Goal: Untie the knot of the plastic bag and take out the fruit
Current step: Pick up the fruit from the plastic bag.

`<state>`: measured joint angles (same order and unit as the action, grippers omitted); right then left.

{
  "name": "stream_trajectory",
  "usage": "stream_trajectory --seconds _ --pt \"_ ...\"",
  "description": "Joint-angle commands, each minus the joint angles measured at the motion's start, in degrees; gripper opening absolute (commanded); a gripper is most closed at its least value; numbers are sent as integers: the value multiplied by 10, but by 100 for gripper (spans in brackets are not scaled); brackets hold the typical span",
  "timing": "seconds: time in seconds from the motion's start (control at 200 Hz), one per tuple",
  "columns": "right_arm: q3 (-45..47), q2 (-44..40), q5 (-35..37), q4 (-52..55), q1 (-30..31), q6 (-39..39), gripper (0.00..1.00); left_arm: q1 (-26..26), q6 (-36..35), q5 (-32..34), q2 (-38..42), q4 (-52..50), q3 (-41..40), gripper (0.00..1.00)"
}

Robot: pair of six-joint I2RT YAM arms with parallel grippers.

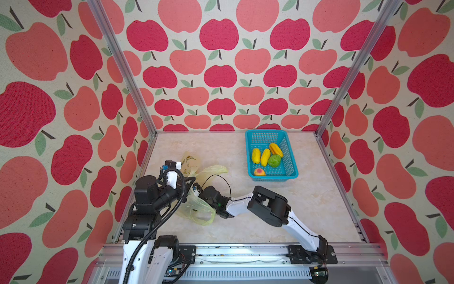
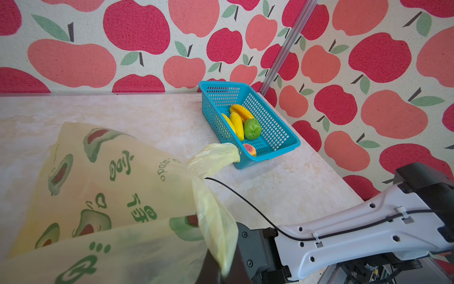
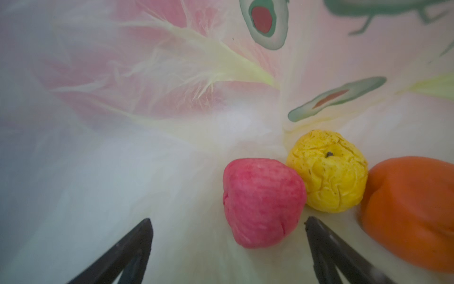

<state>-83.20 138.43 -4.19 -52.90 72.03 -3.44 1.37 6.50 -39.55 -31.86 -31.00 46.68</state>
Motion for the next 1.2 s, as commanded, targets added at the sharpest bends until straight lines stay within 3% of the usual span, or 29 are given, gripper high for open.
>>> stream_trajectory --seconds 0.0,0.095,0.265,0.365,0.715,0.96,1.066,1.196 --pt "-22 -18 3 32 19 34 99 -3 6 -16 3 18 -8 0" --pt "-67 0 35 80 24 40 99 -3 8 -34 3 24 -10 0" --pt "-236 84 161 249 24 34 99 1 17 -78 8 45 -14 0" --pt "-290 114 221 304 22 34 99 1 18 -81 9 47 -14 0" --pt "-219 82 397 302 24 54 99 -1 5 -25 10 21 -9 0" --pt "-184 69 426 314 24 47 99 -1 6 -27 9 22 -9 0" --pt "-185 71 415 309 24 54 86 -2 6 -28 9 22 -10 0" --pt "-183 59 407 309 25 62 61 -2 7 -29 9 24 -10 0"
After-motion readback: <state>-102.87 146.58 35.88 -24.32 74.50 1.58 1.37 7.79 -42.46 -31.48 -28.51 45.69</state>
